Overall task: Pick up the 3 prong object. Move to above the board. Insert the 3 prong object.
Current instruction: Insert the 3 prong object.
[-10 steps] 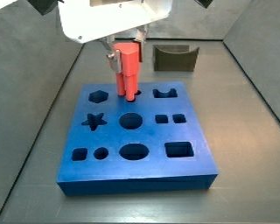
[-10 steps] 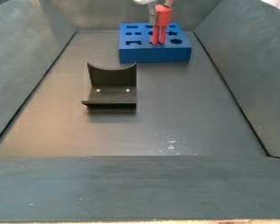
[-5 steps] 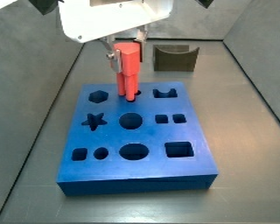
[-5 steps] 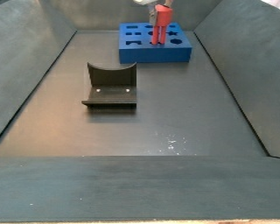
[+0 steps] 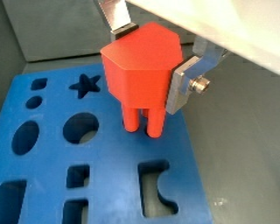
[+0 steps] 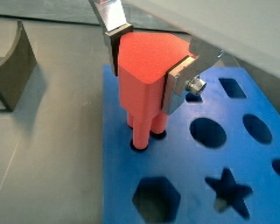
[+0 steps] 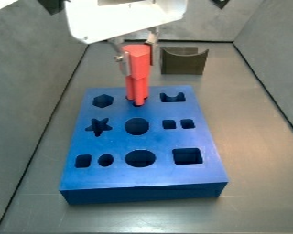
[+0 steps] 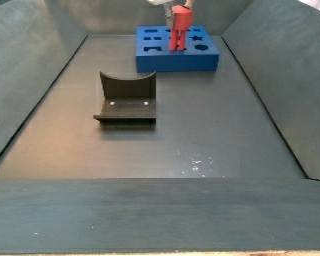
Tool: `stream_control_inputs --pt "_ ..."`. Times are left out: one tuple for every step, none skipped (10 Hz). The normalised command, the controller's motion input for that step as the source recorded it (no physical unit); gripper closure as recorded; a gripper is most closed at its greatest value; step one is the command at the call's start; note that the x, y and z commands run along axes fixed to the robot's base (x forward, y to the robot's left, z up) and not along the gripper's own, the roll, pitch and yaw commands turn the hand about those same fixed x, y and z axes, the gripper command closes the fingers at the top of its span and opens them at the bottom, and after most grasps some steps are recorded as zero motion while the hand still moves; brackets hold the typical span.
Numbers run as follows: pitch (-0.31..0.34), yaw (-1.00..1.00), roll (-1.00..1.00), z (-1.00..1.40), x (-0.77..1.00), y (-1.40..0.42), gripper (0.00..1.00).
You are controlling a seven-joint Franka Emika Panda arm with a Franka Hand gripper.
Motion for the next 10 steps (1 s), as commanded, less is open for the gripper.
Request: stream_control_inputs --pt "0.026 -0.2 0.07 -0.27 -0.18 0.0 1.0" --pt "0.0 -0.05 0.0 0.0 0.0 0.0 1.0" --pt "0.0 0.0 0.0 -0.02 0.0 0.0 1.0" --pt "0.0 0.0 0.04 -0.22 0.0 0.0 1.0" --pt "-0.151 0.0 0.19 -0.59 -0.05 -0.06 1.0" --pt "-0.263 0.0 0.27 -0.91 0.0 -0.09 1.0" --pt "-0.22 0.0 0.25 -0.89 0.04 -0.06 1.0" --pt "0.0 0.0 0.03 0.0 0.0 0.0 1.0" --pt "0.0 0.0 0.0 0.0 0.0 0.0 0.0" --pt "0.0 0.0 0.0 0.0 0.0 0.0 0.0"
